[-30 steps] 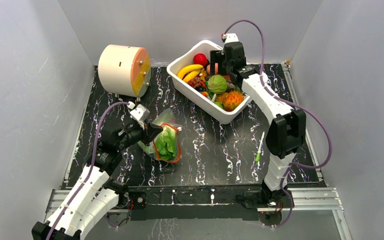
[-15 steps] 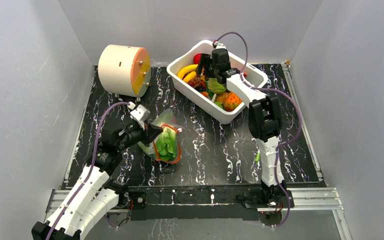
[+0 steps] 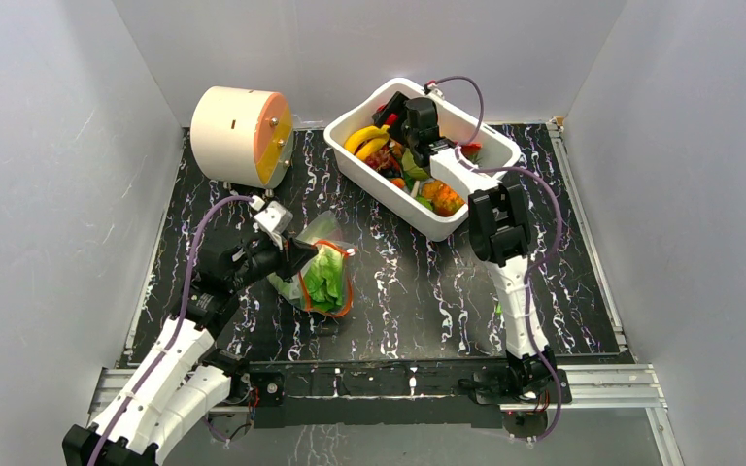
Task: Place the food in the zip-top bag and seal the zipper
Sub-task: Pick up the fake fruit from the bin.
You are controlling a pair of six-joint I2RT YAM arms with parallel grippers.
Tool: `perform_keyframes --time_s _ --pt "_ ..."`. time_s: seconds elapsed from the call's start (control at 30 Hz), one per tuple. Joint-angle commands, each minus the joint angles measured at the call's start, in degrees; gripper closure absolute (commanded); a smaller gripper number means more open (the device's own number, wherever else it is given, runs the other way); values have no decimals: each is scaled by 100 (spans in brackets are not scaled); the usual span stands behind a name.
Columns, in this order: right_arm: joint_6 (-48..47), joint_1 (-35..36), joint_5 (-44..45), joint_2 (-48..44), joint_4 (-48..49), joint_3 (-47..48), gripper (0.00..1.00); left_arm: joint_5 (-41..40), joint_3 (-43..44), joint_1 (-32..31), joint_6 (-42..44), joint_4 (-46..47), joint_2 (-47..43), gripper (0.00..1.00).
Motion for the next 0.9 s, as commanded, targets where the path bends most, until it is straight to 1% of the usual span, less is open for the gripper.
perform_keyframes --time_s 0.0,0.13,0.27,0.4,0.53,0.7,0.77,0.87 --pt "661 -13 8 340 664 264 17 29 111 1 -78 319 -91 100" --pt "1018 -12 314 666 -94 836 17 -41 39 -3 -76 335 -193 100" --pt "1365 -5 445 687 -172 765 22 -41 36 -4 -54 327 -190 100" --pt "1416 39 977 831 -1015 1179 24 -26 34 -3 -54 344 -183 100" --pt "1385 92 1171 816 -1098 1115 25 -34 37 -4 -15 291 -207 100" --pt "1479 157 1117 1104 -1397 1466 28 -52 20 -2 7 279 -204 100" --pt "1558 192 1107 1112 -1310 1351 29 -59 17 -4 6 288 -193 100" --pt "1632 207 1006 1123 -985 1175 34 -70 17 -5 8 288 -190 100"
